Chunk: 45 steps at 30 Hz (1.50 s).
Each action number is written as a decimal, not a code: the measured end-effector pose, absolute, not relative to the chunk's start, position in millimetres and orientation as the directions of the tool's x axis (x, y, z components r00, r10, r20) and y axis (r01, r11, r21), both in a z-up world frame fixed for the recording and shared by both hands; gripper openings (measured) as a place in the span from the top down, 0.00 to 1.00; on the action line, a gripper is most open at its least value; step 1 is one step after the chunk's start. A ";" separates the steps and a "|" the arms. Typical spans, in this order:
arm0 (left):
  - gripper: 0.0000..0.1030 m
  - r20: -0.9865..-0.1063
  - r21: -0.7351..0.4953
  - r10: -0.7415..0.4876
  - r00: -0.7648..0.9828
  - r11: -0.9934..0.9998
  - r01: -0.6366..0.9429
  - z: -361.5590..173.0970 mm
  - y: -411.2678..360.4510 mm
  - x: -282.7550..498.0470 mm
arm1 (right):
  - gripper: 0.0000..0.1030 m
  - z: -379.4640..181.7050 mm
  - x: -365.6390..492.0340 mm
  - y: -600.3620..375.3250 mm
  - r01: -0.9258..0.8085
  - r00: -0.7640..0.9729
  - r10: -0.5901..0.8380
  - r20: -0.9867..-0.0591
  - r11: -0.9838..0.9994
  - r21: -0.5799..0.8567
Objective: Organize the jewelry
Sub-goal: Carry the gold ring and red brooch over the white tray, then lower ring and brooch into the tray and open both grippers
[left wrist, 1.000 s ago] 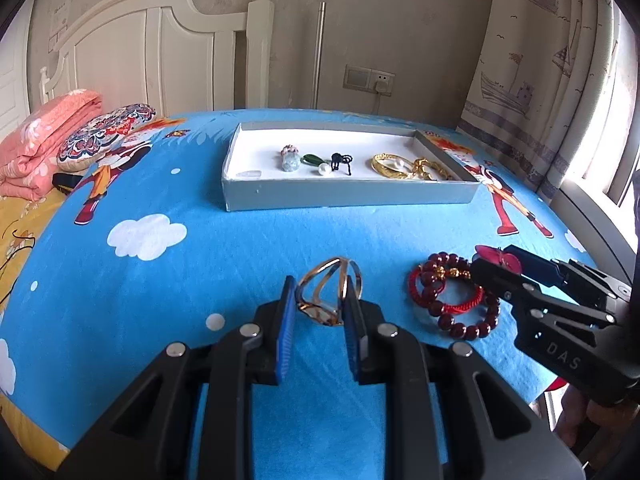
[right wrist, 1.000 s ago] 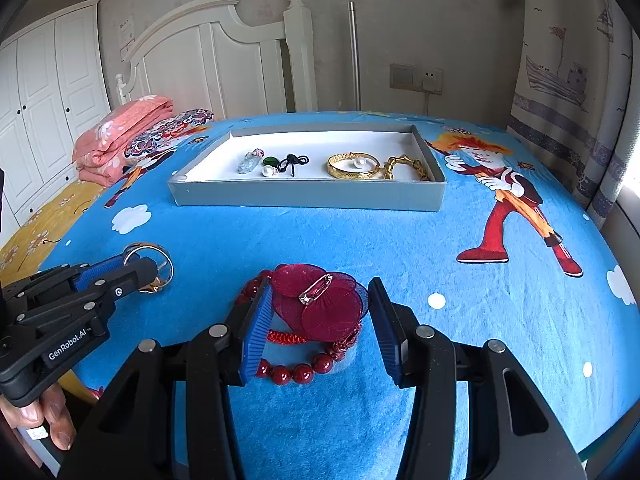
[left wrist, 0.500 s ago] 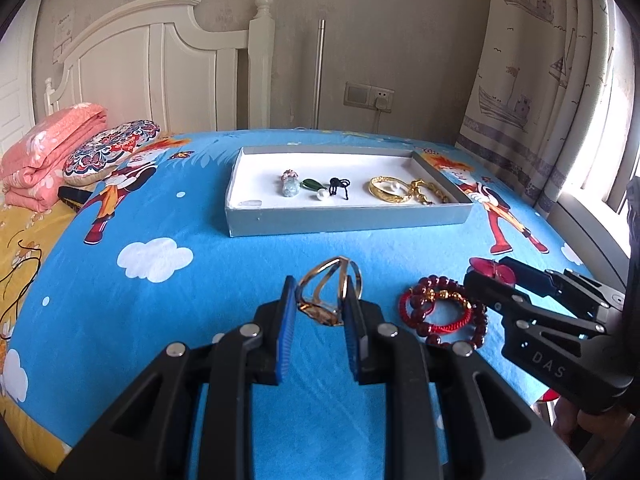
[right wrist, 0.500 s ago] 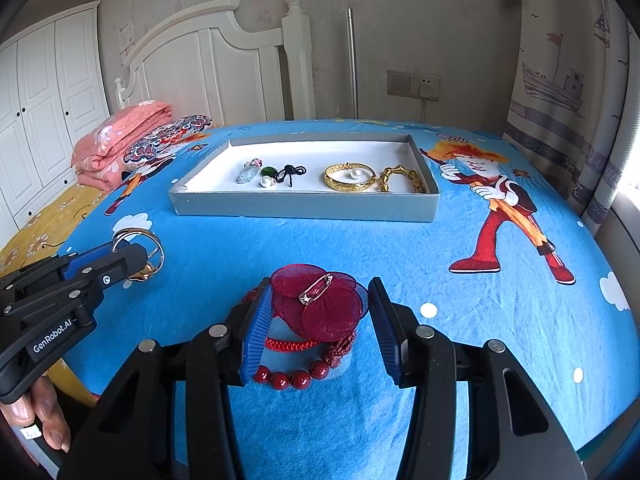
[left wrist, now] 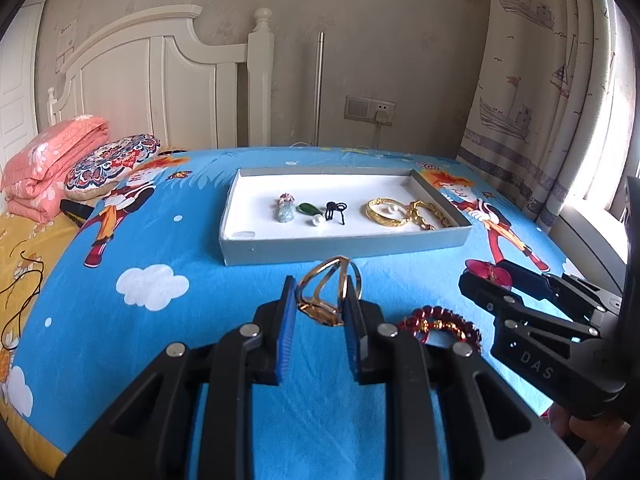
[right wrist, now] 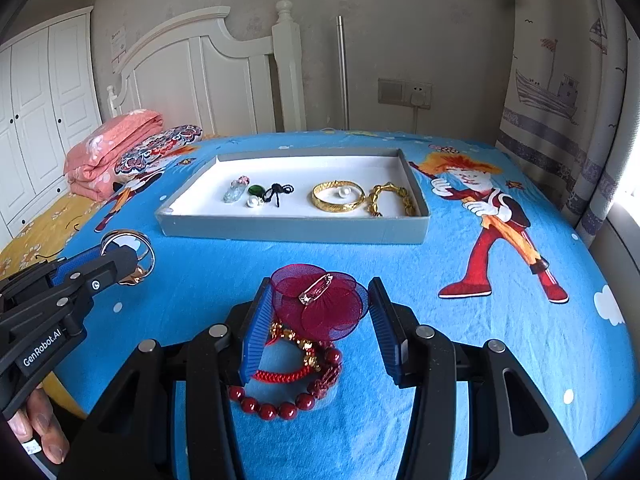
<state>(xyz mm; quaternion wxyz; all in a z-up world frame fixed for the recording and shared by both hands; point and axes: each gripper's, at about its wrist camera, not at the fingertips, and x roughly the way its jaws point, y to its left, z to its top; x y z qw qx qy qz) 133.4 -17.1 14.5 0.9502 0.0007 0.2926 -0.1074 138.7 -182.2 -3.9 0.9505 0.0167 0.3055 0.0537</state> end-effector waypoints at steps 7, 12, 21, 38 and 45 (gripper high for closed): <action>0.79 -0.546 -0.049 -0.196 0.815 0.978 0.202 19.5 -21.8 144.4 | 0.56 1.0 146.4 -184.5 -0.082 0.817 0.102 -0.567 0.995 0.061; 0.79 -0.543 -0.040 -0.190 0.818 0.979 0.201 21.8 -25.6 153.9 | 0.56 4.1 154.2 -185.4 -0.081 0.822 0.099 -0.561 0.995 0.057; 0.79 -0.538 -0.027 -0.173 0.825 0.982 0.189 27.3 -26.1 183.6 | 0.56 9.8 181.1 -186.0 -0.084 0.822 0.099 -0.560 0.995 0.053; 0.79 -0.551 -0.011 -0.152 0.821 0.984 0.175 28.6 -32.0 240.2 | 0.55 17.1 236.5 -187.8 -0.088 0.816 0.100 -0.569 0.995 0.049; 0.79 -0.575 0.004 -0.131 0.808 0.987 0.163 22.2 -34.3 266.9 | 0.55 16.1 261.8 -188.2 -0.089 0.810 0.099 -0.579 0.995 0.046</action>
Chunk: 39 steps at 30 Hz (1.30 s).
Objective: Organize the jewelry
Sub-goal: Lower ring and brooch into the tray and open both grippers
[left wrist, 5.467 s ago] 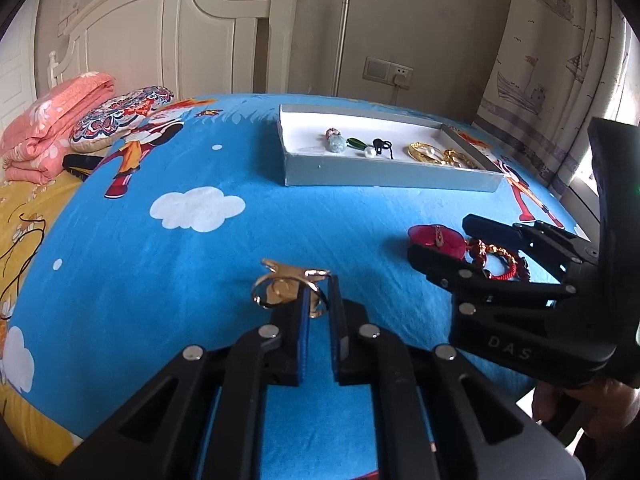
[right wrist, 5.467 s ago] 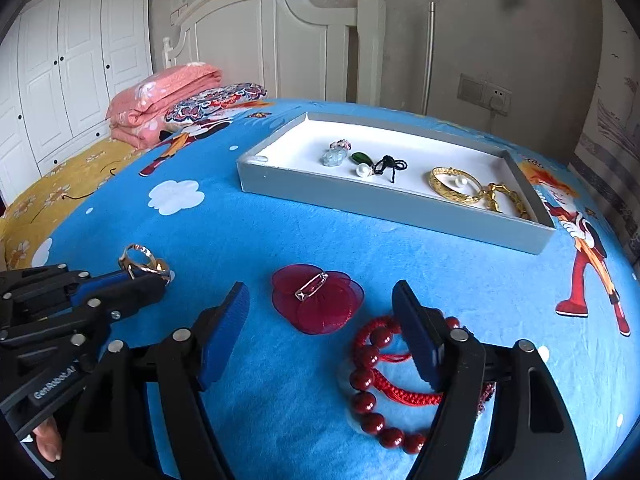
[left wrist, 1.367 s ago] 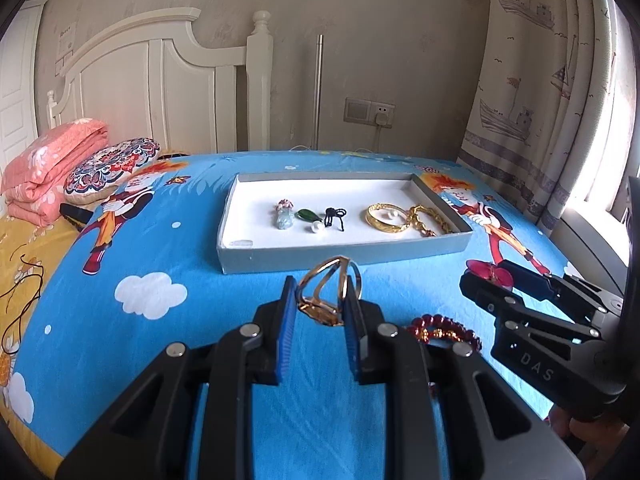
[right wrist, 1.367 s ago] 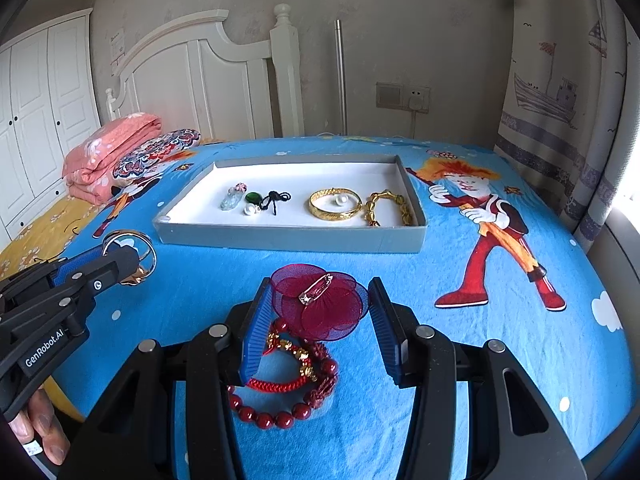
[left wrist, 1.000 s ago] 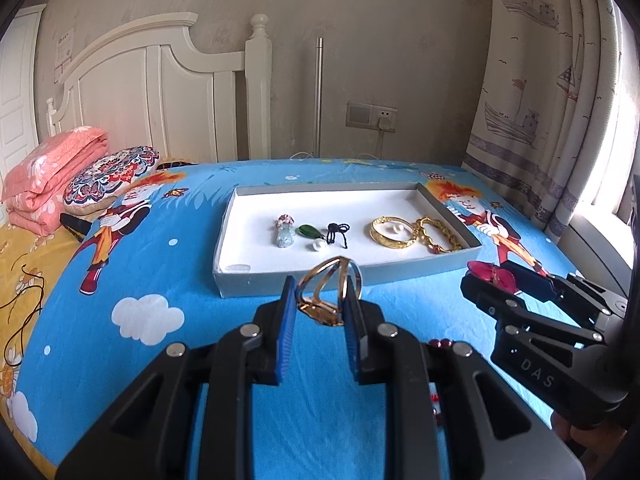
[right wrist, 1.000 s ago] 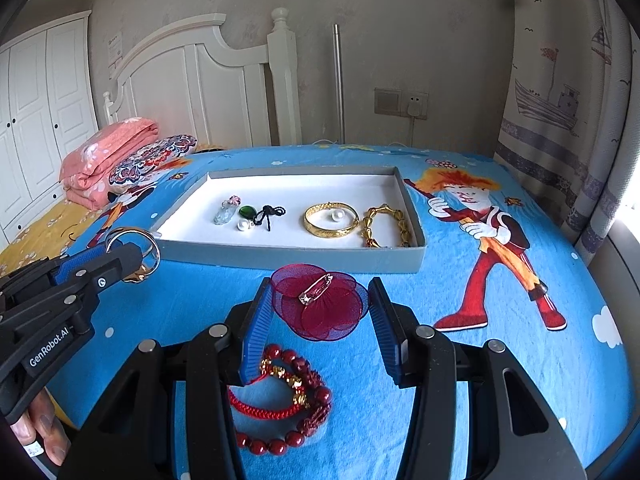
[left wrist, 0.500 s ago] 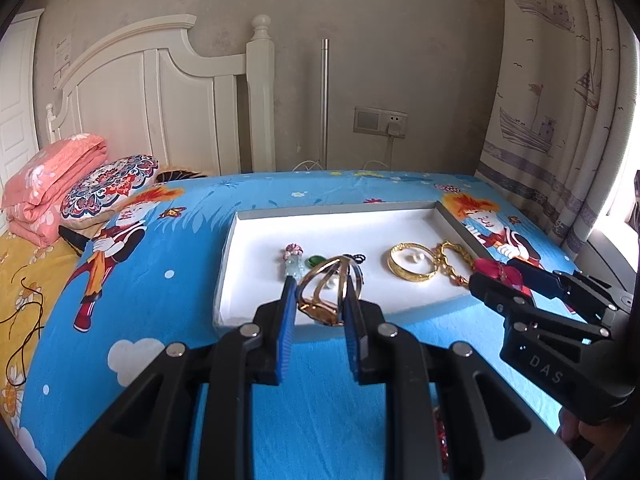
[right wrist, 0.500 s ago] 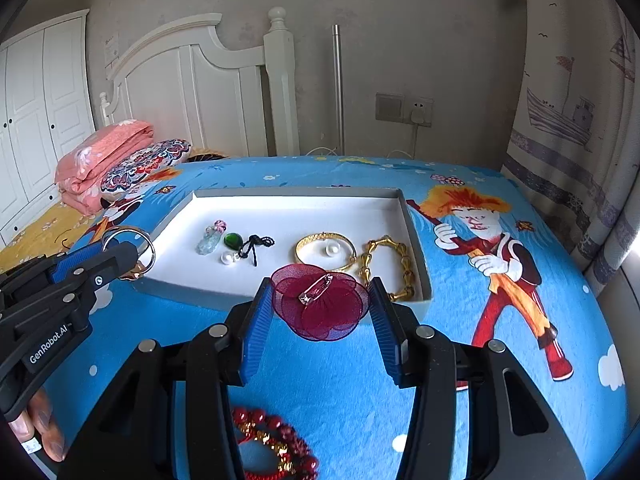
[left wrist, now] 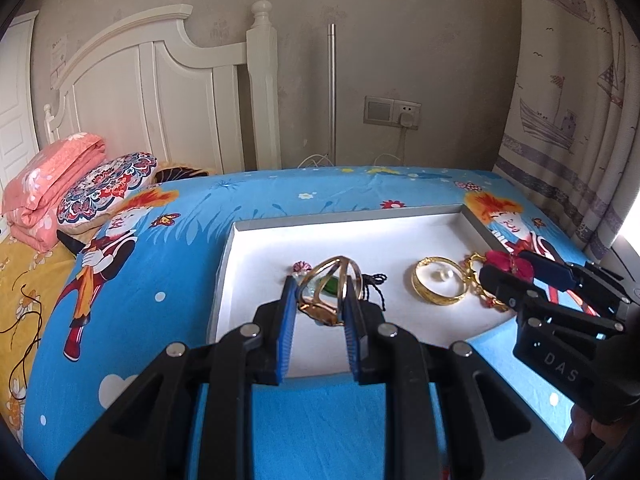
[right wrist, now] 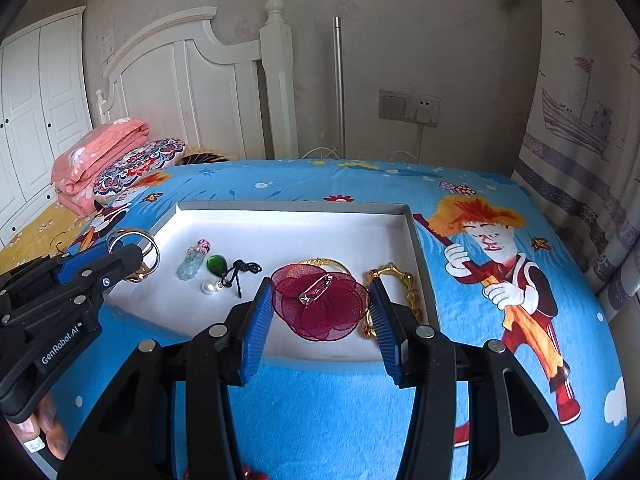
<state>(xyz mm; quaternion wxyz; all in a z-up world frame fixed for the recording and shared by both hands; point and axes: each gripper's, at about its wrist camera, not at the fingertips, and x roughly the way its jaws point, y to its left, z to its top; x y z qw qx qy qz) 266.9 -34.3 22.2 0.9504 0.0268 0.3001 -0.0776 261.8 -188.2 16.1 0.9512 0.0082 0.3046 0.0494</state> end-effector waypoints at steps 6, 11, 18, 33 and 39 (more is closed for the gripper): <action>0.79 -0.598 0.013 -0.115 0.794 0.988 0.153 13.6 -36.3 290.0 | 0.55 13.4 283.6 -186.7 -0.089 0.798 0.100 -0.594 0.995 0.048; 0.79 -0.611 0.013 -0.108 0.784 0.989 0.146 11.7 -37.1 309.5 | 0.55 10.1 303.5 -186.3 -0.088 0.783 0.103 -0.613 0.995 0.055; 0.79 -0.643 0.005 -0.103 0.759 0.990 0.138 5.8 -40.0 336.5 | 0.55 1.5 325.0 -186.6 -0.089 0.754 0.100 -0.649 0.995 0.050; 0.79 -0.683 0.013 -0.081 0.726 0.992 0.122 -8.6 -41.5 362.5 | 0.55 -11.8 347.9 -195.2 -0.066 0.718 0.077 -0.692 0.997 0.042; 0.72 -0.679 0.010 -0.080 0.730 0.993 0.118 -7.1 -42.0 362.2 | 0.43 -12.2 348.6 -195.3 -0.066 0.719 0.078 -0.690 0.997 0.043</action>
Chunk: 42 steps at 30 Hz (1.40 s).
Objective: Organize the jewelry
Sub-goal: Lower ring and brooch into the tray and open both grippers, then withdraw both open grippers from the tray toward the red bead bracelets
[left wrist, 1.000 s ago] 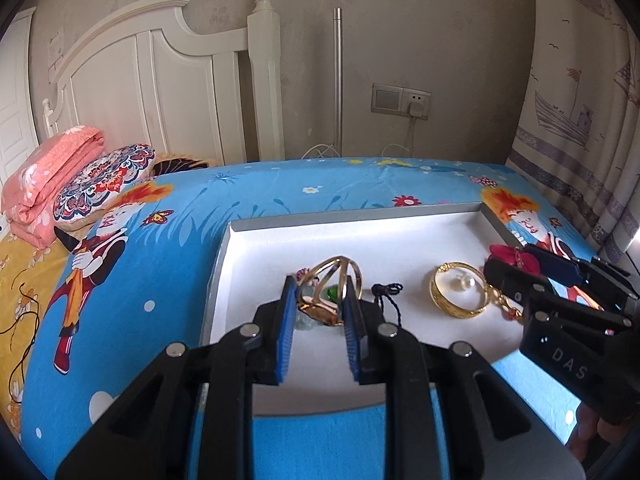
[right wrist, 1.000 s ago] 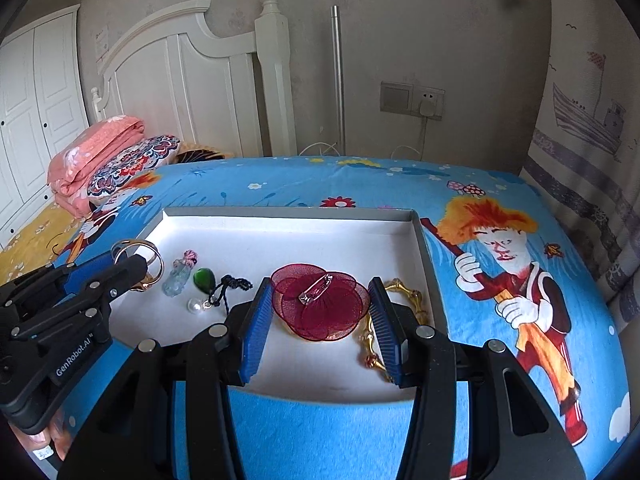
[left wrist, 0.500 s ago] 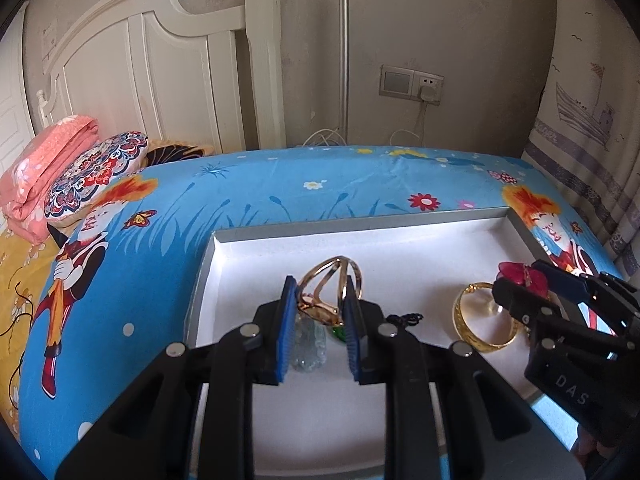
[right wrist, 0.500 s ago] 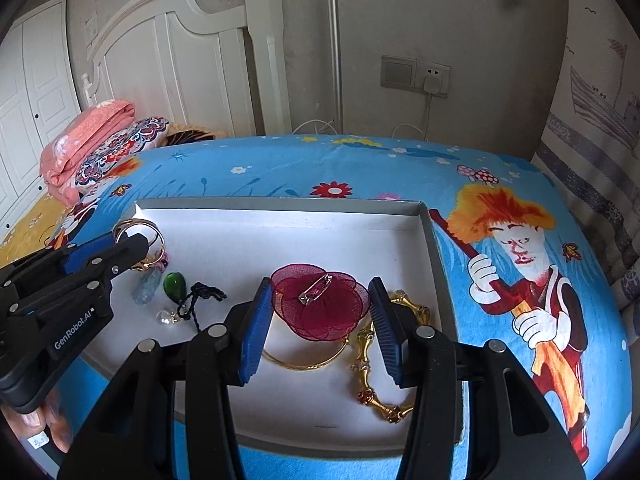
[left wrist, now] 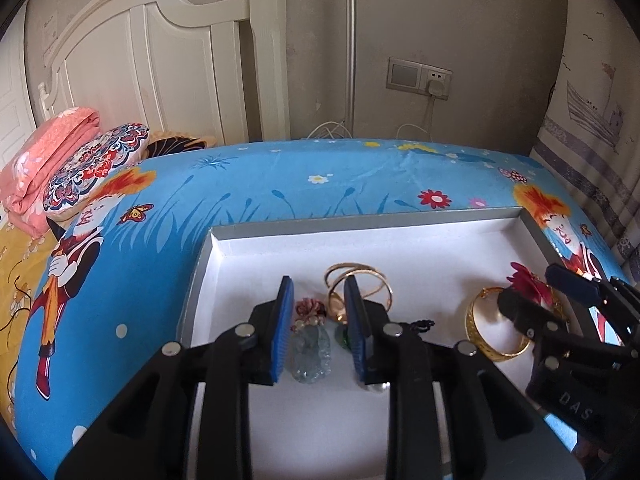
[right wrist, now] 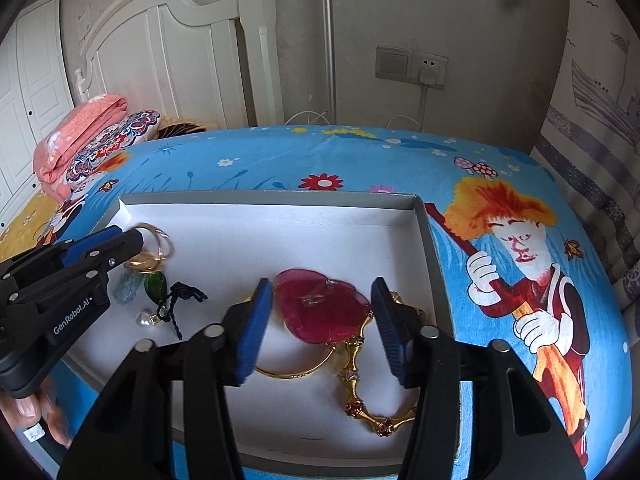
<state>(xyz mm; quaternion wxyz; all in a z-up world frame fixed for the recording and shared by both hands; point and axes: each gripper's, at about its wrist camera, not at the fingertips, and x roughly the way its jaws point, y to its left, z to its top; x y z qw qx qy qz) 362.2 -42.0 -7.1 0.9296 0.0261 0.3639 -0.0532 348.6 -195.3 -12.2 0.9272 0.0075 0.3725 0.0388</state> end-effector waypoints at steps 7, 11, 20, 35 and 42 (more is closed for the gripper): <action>0.47 -0.661 -0.003 -0.089 0.745 0.993 0.116 -0.7 -39.6 356.3 | 0.33 -8.1 344.8 -194.5 -0.070 0.735 0.077 -0.674 0.997 0.037; 0.43 -0.646 0.003 -0.085 0.759 0.993 0.114 6.4 -38.9 346.4 | 0.30 -4.6 337.6 -196.0 -0.066 0.750 0.077 -0.656 0.997 0.042; 0.37 -0.607 0.000 -0.093 0.789 0.993 0.116 22.4 -37.1 310.5 | 0.25 9.1 297.0 -202.7 -0.054 0.806 0.079 -0.587 0.997 0.059; 0.34 -0.586 -0.066 -0.160 0.794 0.986 0.150 17.2 -24.5 208.0 | 0.25 -0.5 203.5 -217.1 -0.031 0.825 0.085 -0.558 0.994 0.105; 0.34 -0.598 -0.098 -0.209 0.774 0.977 0.188 -1.6 -21.1 153.3 | 0.25 -3.8 156.2 -221.0 -0.049 0.830 0.093 -0.550 0.994 0.094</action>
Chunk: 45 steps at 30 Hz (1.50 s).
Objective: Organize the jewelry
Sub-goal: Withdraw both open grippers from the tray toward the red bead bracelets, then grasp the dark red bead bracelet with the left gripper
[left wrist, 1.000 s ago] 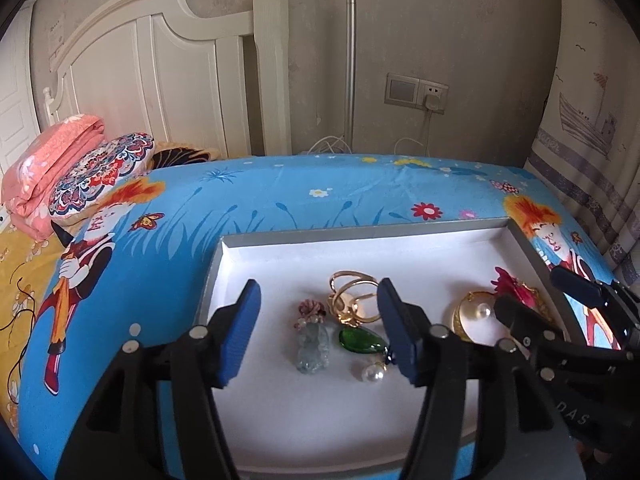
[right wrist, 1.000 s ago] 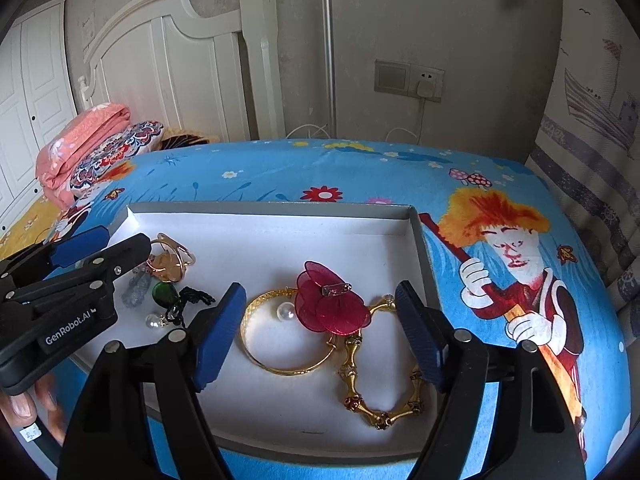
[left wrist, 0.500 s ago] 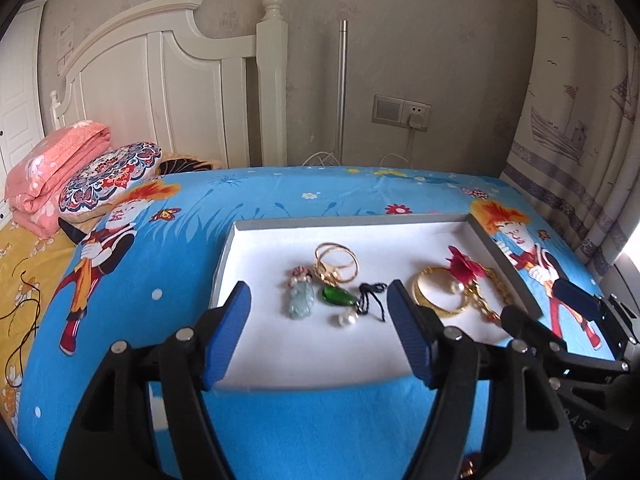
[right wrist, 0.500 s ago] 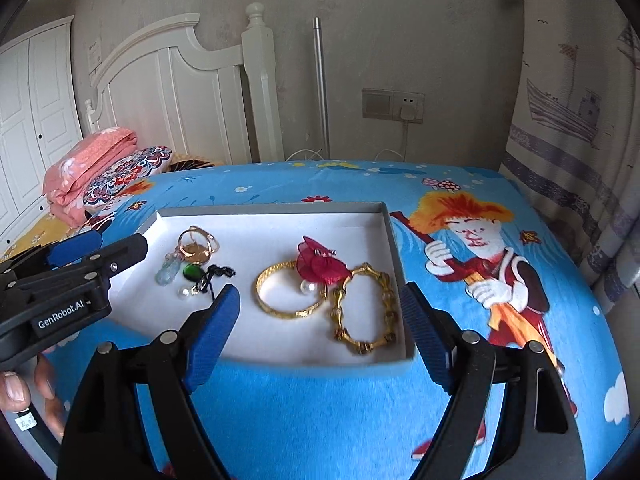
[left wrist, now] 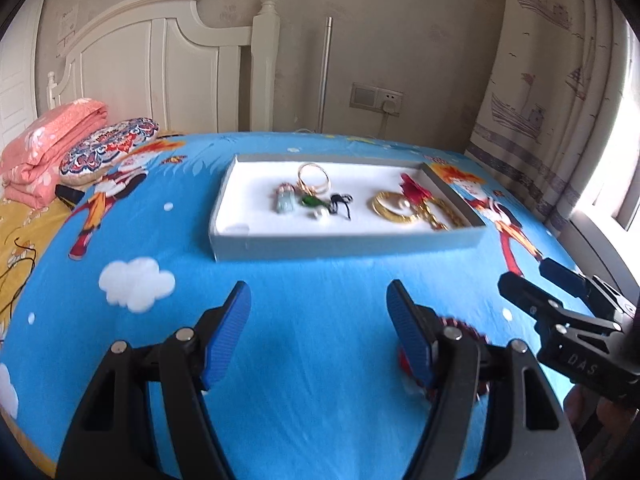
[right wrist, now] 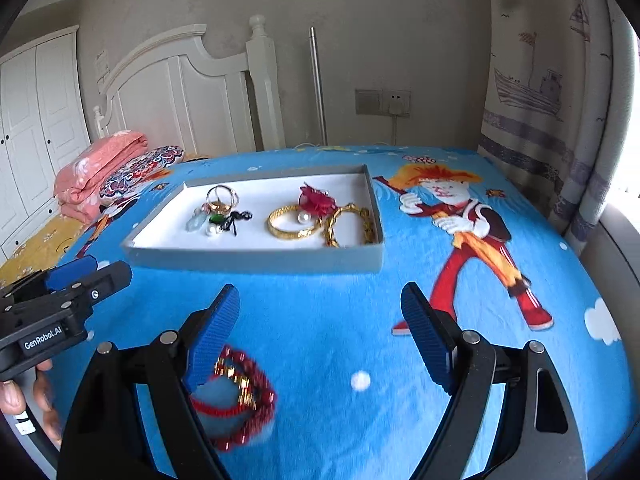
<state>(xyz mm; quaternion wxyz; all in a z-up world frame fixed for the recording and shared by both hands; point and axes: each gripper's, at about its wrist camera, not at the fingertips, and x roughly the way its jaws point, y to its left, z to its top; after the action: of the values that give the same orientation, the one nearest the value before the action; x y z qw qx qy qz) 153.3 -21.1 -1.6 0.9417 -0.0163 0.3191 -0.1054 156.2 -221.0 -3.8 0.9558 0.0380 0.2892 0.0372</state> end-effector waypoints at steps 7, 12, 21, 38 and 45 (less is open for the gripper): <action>0.54 -0.614 -0.099 -0.271 0.741 0.958 0.268 -15.8 -34.8 119.5 | 0.25 -29.4 116.5 -218.2 -0.066 0.806 0.109 -0.582 0.993 0.094; 0.68 -0.627 -0.107 -0.327 0.707 0.935 0.337 -25.3 -52.3 114.6 | 0.26 -44.9 97.4 -215.7 -0.083 0.796 0.120 -0.593 0.993 0.089; 0.79 -0.663 -0.124 -0.357 0.658 0.919 0.374 -42.9 -76.3 132.6 | 0.27 -53.9 89.7 -218.8 -0.085 0.791 0.121 -0.600 0.993 0.088; 0.89 -0.635 -0.104 -0.362 0.682 0.915 0.390 -28.3 -80.0 128.9 | 0.27 -52.2 92.7 -227.3 -0.079 0.790 0.123 -0.601 0.992 0.099; 0.89 -0.597 -0.119 -0.389 0.702 0.908 0.402 -7.5 -74.8 120.4 | 0.27 -52.5 92.8 -225.9 -0.078 0.788 0.118 -0.604 0.993 0.092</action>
<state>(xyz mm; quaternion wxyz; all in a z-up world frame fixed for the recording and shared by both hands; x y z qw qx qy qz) 120.4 -74.8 -7.5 0.9224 0.0100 0.3212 -0.2141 92.8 -225.9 -52.5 0.9451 0.0311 0.3212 0.0518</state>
